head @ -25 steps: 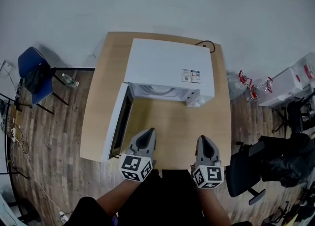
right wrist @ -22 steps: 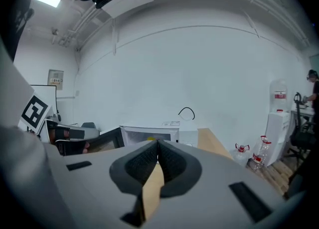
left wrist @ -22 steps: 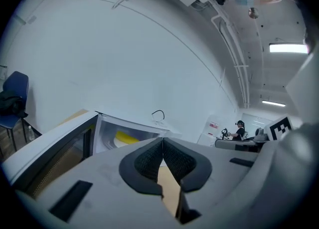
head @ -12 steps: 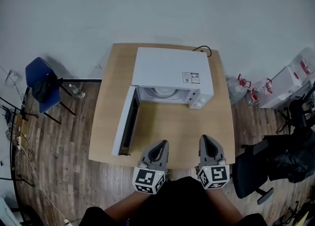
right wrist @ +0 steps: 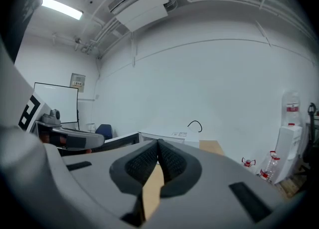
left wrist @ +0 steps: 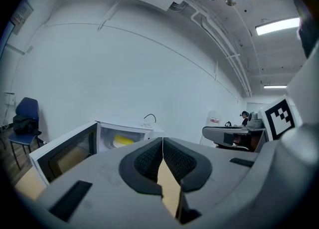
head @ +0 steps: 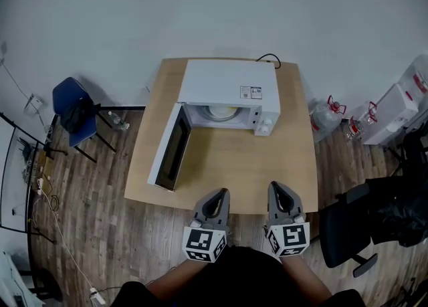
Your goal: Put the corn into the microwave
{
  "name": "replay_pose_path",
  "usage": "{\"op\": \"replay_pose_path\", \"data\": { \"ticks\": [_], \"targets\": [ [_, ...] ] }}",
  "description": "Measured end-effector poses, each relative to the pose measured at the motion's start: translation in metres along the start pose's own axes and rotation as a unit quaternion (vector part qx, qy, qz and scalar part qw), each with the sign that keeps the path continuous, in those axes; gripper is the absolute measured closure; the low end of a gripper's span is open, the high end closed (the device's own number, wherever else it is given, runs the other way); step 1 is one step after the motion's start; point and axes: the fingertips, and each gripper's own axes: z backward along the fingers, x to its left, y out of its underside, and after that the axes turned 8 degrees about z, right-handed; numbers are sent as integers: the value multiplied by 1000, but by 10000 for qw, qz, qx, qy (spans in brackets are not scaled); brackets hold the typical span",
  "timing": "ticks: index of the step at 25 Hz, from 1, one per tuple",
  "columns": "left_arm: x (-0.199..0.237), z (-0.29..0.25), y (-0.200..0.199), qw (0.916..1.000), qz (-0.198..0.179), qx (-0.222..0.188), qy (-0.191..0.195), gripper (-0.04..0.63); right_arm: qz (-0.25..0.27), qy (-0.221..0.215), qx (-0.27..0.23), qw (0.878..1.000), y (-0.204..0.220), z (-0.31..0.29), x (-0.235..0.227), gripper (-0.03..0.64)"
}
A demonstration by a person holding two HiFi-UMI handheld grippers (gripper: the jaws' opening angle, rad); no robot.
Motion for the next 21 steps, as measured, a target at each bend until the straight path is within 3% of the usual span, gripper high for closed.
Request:
{"op": "replay_pose_path", "data": {
  "ticks": [9, 16, 21],
  "targets": [
    [-70, 43, 34, 9996, -119, -118, -216, 580, -6, -164, -70, 9998, 24, 87, -4, 557],
    [-108, 68, 70, 9996, -41, -54, -278, 580, 72, -539, -61, 9985, 41, 137, 17, 557],
    [-134, 73, 68, 9987, -420, -209, -198, 580, 176, -570, -133, 9981, 41, 154, 9, 557]
  ]
}}
